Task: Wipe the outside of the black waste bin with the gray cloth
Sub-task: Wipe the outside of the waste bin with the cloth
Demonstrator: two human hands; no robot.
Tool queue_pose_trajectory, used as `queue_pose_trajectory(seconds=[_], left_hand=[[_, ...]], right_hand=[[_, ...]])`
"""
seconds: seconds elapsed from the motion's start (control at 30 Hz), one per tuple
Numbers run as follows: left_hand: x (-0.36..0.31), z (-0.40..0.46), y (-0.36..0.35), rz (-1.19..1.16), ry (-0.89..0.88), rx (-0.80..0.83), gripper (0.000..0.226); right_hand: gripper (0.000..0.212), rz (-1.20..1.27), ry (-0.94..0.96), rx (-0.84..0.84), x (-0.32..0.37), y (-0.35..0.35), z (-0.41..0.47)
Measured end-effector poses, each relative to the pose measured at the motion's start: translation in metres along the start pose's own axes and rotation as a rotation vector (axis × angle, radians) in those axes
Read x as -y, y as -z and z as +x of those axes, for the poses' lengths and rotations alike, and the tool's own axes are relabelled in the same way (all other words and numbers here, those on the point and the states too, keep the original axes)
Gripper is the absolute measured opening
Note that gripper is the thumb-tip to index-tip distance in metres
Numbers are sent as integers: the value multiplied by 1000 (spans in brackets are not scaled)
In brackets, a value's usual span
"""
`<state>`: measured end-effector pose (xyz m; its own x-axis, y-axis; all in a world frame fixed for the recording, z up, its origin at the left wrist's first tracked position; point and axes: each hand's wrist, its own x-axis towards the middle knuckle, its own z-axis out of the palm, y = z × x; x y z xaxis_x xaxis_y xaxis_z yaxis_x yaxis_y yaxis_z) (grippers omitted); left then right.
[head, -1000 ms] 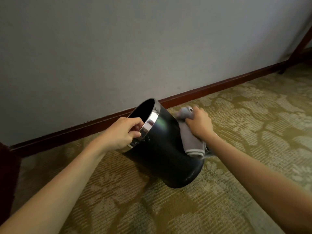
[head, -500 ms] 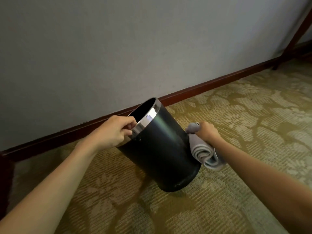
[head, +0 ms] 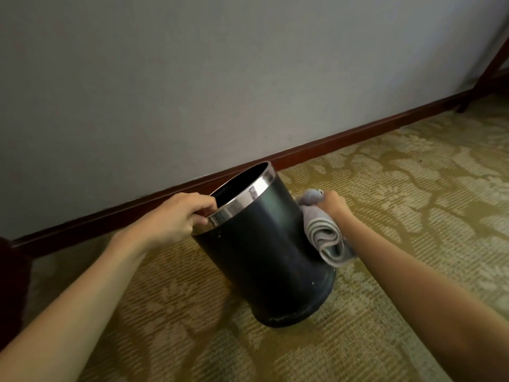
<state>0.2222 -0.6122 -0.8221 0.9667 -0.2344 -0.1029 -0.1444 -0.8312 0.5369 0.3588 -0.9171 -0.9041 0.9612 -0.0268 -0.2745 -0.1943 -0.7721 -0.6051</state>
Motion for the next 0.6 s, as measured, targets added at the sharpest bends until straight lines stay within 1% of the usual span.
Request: queue_pose_trajectory(seconds=[0.03,0.07,0.1,0.13,0.2,0.27,0.33,0.43,0.53,0.6], left_hand=[[4,-2,1,-11,1,-5,34],[8,-3,2,-24,3,-19,35],[11,-3,2,-40,4,-39,35],[12,-3,2,-63,2,-64,37],[13,-3,1,-115,-11,-98,38],[9,-1,-1,-145,-35,-100,38],[4,1,-4,-155,-57,-91,37],[-5,4,-8,-171,-92,-70,36],[-15,3,-13,-154,-129,-46,33],[-23,0,-18,-126,-155,-34,31]], right_hand=[[42,-63,-15,33,-13,-3,-2],[46,-128,-32,65,-25,-5,-4],[51,-175,-53,98,-34,-7,-7],[52,-192,-70,128,-43,-10,-11],[42,-161,-79,138,-54,-13,-19],[30,-102,-44,93,-57,-11,-23],[25,-33,4,25,-53,-4,-25],[25,108,69,-33,-39,10,-29],[25,338,143,-52,-24,28,-37],[23,396,205,-104,-15,40,-42]])
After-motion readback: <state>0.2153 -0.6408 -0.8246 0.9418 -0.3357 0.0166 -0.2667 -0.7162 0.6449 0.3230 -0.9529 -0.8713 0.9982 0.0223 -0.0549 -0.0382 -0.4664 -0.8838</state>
